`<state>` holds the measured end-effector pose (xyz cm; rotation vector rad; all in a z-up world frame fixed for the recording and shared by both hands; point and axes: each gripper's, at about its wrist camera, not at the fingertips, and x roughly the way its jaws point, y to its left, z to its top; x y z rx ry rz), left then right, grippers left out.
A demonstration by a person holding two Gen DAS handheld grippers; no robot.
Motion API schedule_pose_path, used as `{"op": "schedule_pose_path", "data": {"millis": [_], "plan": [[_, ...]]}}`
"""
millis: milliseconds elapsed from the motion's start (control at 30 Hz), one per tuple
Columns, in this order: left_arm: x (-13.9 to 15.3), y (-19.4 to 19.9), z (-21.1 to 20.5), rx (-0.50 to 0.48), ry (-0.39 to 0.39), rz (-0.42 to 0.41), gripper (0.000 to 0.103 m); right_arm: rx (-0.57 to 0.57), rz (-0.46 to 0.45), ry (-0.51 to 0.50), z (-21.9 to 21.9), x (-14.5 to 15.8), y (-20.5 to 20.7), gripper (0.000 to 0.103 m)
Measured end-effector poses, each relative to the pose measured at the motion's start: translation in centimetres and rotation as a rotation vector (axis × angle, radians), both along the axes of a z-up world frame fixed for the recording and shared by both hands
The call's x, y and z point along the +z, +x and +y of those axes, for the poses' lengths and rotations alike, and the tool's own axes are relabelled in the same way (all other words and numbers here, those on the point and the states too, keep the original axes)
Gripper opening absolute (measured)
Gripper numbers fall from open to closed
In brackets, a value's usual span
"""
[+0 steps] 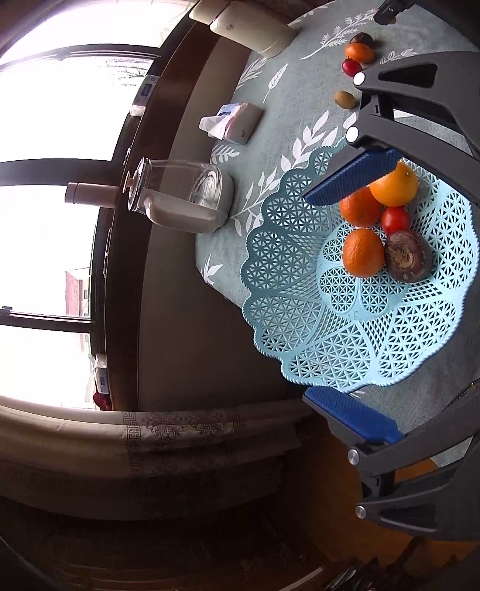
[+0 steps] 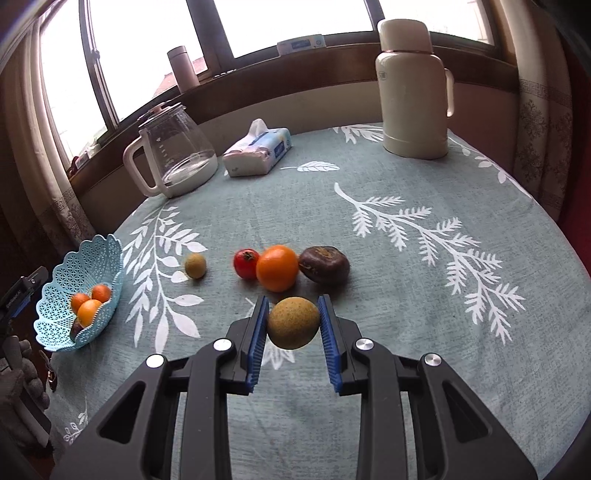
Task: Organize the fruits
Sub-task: 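Lower the held kiwi into the blue basket and open the right tool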
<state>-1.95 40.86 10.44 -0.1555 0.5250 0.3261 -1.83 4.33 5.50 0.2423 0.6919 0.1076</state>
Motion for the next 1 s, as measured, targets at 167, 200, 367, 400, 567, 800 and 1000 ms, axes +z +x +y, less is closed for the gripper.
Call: {"op": "schedule_pose_path", "data": {"millis": [167,200,367,400,567,800,1000], "plan": [[0.2,-0.2,0.3,-0.003,-0.018,-0.003,0.1,0.116,-0.03,0.015,4.1,1.8,0.9,0.028],[0.3,-0.2,0.4,0.0,-0.02,-0.006,0.1,0.142,-0.03,0.021,5.0,2.1,1.1,0.028],[0.4,-0.5,1.2,0.024,-0.034,-0.014,0.1,0.258,-0.034,0.033,9.5,3.0,2.1,0.028],[0.4,-0.4,1.3,0.027,-0.036,-0.011,0.1,0.279,-0.031,0.036,10.4,3.1,2.3,0.028],[0.3,-0.4,1.6,0.028,-0.047,-0.007,0.1,0.372,-0.015,0.045,14.9,3.4,3.5,0.028],[0.2,-0.4,2.1,0.041,-0.056,-0.01,0.1,0.451,0.015,0.053,19.4,3.2,5.7,0.028],[0.1,-0.3,2.5,0.05,-0.067,-0.004,0.1,0.44,0.009,0.07,20.2,3.3,6.8,0.039]]}}
